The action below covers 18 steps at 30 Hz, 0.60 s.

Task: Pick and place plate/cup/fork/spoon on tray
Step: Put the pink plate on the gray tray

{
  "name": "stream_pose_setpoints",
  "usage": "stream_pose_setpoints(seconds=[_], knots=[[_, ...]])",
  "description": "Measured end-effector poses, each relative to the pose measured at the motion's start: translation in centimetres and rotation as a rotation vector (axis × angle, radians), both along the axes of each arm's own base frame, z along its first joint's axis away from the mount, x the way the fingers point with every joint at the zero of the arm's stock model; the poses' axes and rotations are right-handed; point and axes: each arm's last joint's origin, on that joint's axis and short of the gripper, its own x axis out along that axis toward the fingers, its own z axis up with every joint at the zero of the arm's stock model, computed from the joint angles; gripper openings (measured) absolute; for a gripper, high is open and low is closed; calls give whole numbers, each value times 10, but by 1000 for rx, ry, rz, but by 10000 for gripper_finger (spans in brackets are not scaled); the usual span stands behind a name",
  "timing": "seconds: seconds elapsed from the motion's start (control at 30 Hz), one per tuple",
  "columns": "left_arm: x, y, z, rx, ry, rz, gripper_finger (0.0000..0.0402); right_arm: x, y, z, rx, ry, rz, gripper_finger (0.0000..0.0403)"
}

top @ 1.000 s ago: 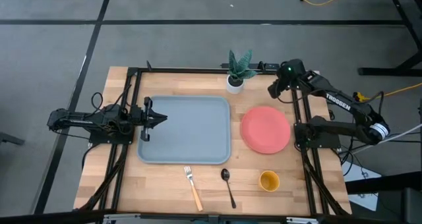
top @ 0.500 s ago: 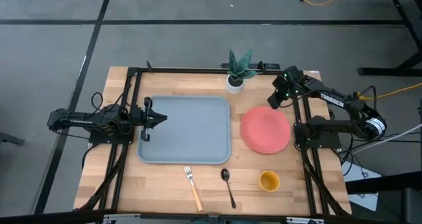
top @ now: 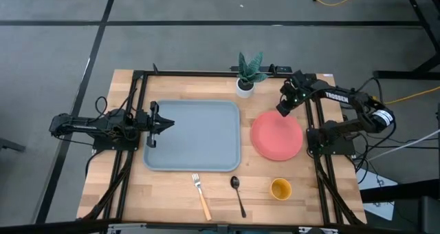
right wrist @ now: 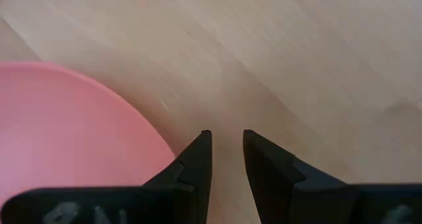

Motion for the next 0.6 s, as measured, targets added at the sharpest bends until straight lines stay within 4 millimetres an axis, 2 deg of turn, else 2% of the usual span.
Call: stream_pose_setpoints(seconds=[0.6], knots=[[0, 0, 0, 0, 4, 0, 27, 6, 7, 1, 38, -26, 136, 92]])
